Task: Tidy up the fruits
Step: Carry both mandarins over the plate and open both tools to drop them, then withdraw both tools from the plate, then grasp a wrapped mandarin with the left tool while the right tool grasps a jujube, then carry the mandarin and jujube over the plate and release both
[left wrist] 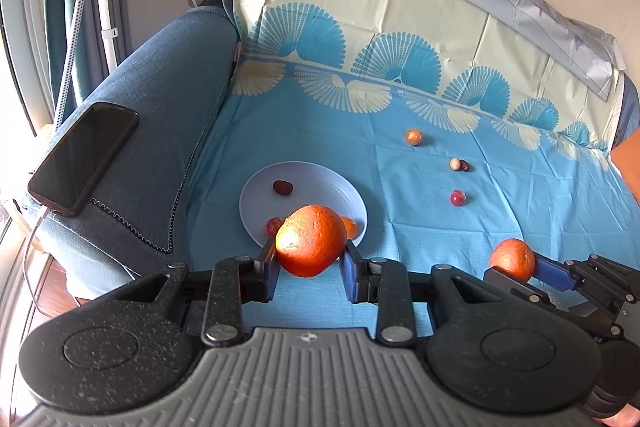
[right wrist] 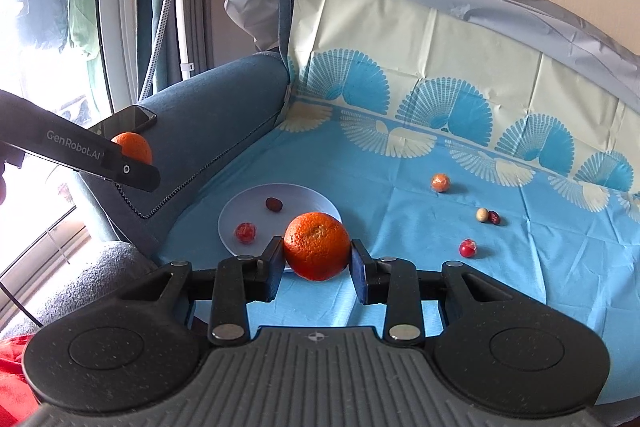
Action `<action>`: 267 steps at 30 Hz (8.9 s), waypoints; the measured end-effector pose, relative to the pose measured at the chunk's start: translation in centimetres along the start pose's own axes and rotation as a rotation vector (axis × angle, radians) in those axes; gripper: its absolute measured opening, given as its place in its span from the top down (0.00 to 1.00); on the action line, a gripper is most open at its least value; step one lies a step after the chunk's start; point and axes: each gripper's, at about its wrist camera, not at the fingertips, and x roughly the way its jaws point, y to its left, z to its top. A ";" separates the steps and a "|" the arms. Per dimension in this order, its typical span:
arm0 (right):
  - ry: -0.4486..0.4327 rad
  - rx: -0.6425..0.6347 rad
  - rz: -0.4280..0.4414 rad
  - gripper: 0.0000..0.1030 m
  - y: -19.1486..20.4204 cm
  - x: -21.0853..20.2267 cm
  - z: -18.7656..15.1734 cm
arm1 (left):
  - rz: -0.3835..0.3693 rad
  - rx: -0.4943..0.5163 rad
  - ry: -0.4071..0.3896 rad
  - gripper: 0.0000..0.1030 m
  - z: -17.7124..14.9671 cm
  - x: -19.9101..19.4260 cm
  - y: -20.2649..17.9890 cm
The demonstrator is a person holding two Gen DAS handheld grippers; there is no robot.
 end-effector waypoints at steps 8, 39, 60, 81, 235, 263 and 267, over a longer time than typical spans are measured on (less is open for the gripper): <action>0.019 0.013 0.000 0.65 -0.6 1.0 0.0 | -0.003 -0.002 0.030 0.66 0.3 1.4 0.0; 0.209 -0.013 0.056 0.65 -1.7 23.2 2.2 | 0.095 -0.015 0.258 0.66 6.8 23.2 2.7; 0.285 -0.039 0.064 0.09 -2.2 22.9 1.6 | 0.188 0.102 0.191 0.00 5.3 20.4 2.0; 0.053 -0.033 0.038 0.01 0.9 4.3 0.7 | 0.261 0.052 0.170 0.00 -1.8 6.0 -0.2; 0.030 -0.002 0.079 0.79 -0.4 0.0 0.1 | 0.096 0.076 0.145 0.62 -1.5 2.0 -0.4; 0.084 0.043 0.116 0.79 -1.8 10.1 3.5 | 0.098 0.032 0.207 0.62 4.4 10.8 1.6; 0.095 0.023 0.124 0.79 -2.0 13.2 3.9 | 0.104 0.033 0.224 0.62 5.5 13.9 1.7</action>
